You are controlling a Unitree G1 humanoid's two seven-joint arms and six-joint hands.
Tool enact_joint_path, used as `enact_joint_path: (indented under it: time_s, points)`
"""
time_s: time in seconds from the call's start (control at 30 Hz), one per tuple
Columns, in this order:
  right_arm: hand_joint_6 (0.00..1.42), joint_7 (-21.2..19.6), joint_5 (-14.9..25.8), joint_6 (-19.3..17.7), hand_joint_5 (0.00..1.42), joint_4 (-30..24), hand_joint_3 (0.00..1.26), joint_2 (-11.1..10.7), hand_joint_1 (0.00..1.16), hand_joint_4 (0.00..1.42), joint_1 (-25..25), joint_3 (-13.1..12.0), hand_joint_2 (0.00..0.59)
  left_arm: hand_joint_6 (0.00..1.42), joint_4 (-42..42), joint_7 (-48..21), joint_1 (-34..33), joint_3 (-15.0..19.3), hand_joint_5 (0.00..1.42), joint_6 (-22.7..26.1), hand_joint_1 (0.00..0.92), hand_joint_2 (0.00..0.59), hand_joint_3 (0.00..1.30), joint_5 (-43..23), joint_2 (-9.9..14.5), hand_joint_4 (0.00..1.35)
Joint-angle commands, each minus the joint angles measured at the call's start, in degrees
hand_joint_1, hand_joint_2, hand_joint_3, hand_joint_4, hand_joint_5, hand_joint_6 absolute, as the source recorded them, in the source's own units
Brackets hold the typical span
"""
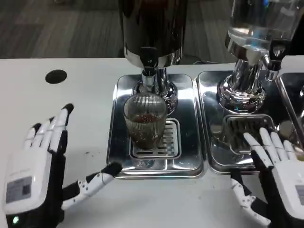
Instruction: Grasp the cup under the faucet to collect the drink, then remove the cup.
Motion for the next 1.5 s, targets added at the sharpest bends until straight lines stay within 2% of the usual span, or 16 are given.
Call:
enact_joint_path:
  time_s: [0.03, 0.13, 0.27, 0.43, 0.63, 0.77, 0.9, 1.07, 1.23, 1.5]
  points:
    - [0.00, 3.92, 2.32, 0.15, 0.00, -2.81, 0.11, 1.00, 0.32, 0.00, -2.11, 0.30, 0.395, 0.07, 2.82, 1.57, 1.17, -0.07, 0.10, -0.70, 0.000, 0.017, 0.06, 0.20, 0.71, 0.00]
    - [0.00, 7.20, 4.85, 0.72, 0.00, -4.28, 0.09, 2.35, 0.32, 0.00, -3.72, 0.19, 0.374, 0.07, 3.45, 2.26, 1.60, 0.06, 0.10, -0.91, 0.000, 0.019, 0.06, 0.13, 0.66, 0.00]
    - [0.00, 13.57, 10.10, 2.99, 0.00, -4.82, 0.04, 5.14, 0.35, 0.00, -7.57, 0.02, 0.323, 0.07, 3.93, 2.92, 2.21, 0.27, 0.10, -1.28, 0.000, 0.022, 0.06, -0.34, 0.69, 0.00]
    - [0.00, 21.04, 18.07, 6.49, 0.00, -3.47, 0.00, 9.13, 0.37, 0.00, -12.53, 0.06, 0.316, 0.06, 4.77, 2.59, 2.70, 0.50, 0.10, -1.28, 0.000, 0.025, 0.07, -1.16, 0.63, 0.00]
    - [0.00, 25.32, 20.77, 9.37, 0.00, -1.46, 0.00, 11.37, 0.45, 0.00, -17.10, 0.95, 0.279, 0.06, 4.74, 2.95, 3.46, 0.90, 0.10, -1.41, 0.000, 0.025, 0.08, -1.39, 0.80, 0.00]
    - [0.00, 29.38, 22.06, 12.65, 0.00, 1.01, 0.00, 12.45, 0.56, 0.00, -21.11, 2.18, 0.256, 0.06, 4.47, 3.00, 3.82, 1.26, 0.10, -1.47, 0.000, 0.028, 0.09, -1.34, 1.04, 0.00]
    - [0.00, 31.02, 22.36, 14.75, 0.00, 3.40, 0.00, 13.47, 0.63, 0.00, -24.18, 3.05, 0.236, 0.06, 4.17, 2.75, 3.71, 1.51, 0.10, -1.58, 0.000, 0.035, 0.16, -1.56, 1.09, 0.00]
    - [0.00, 32.33, 21.52, 16.67, 0.00, 6.42, 0.00, 14.18, 0.64, 0.00, -27.65, 4.53, 0.218, 0.06, 4.26, 2.88, 3.84, 1.43, 0.11, -1.66, 0.000, 0.041, 0.22, -1.48, 1.00, 0.00]
    - [0.00, 30.42, 20.83, 17.25, 0.00, 8.56, 0.00, 15.49, 0.67, 0.00, -29.60, 5.28, 0.211, 0.06, 3.85, 2.96, 4.48, 1.98, 0.12, -2.04, 0.000, 0.042, 0.29, -1.85, 1.31, 0.00]
    - [0.00, 28.02, 21.40, 17.27, 0.00, 12.54, 0.00, 17.45, 0.74, 0.00, -32.28, 4.85, 0.186, 0.06, 3.02, 2.13, 5.30, 2.63, 0.12, -1.81, 0.000, 0.053, 0.40, -1.95, 2.07, 0.00]
